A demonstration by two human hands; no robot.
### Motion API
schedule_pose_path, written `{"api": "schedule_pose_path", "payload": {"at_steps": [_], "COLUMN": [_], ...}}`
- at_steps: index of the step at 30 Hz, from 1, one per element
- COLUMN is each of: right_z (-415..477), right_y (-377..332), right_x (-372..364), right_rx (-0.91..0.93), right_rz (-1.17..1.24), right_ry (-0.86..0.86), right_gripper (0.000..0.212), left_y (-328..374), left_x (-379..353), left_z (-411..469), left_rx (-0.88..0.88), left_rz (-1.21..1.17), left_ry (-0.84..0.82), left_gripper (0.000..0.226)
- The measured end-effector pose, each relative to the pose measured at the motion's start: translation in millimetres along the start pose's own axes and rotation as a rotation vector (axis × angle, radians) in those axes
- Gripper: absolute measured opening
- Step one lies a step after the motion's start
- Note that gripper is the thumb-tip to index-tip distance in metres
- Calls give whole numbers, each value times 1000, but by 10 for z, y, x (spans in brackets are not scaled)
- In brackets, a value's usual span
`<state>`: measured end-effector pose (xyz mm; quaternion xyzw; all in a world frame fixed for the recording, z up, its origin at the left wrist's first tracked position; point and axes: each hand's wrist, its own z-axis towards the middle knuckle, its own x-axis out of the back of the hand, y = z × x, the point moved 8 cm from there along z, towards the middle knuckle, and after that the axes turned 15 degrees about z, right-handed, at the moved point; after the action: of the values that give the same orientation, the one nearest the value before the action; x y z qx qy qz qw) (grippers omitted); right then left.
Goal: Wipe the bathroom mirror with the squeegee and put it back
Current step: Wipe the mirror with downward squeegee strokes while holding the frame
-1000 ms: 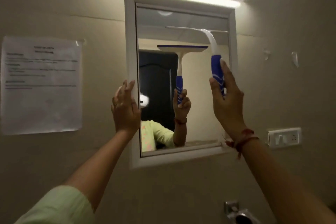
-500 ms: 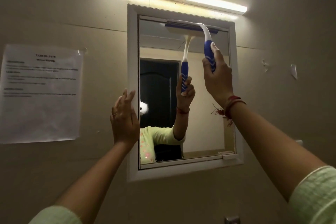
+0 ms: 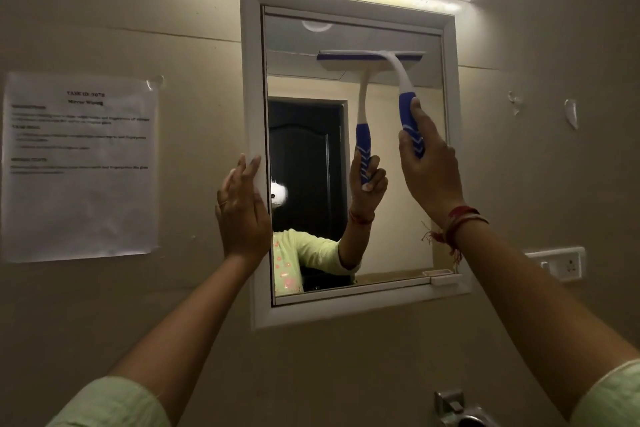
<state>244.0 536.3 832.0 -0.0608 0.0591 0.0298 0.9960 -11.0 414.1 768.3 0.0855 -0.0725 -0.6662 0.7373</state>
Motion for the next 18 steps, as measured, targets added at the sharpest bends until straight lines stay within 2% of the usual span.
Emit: {"api": "schedule_pose_path", "payload": {"at_steps": [18], "right_z": [-1172], "right_y": [229], "right_x": [92], "right_rx": [-123], "right_rz": [-36], "right_ry": [-67], "right_gripper": [57], "left_y": [44], "left_x": [40], "left_z": [-5], "left_rx": [-14], "left_rz": [21], "left_ry": [-1], "left_gripper": [45]}}
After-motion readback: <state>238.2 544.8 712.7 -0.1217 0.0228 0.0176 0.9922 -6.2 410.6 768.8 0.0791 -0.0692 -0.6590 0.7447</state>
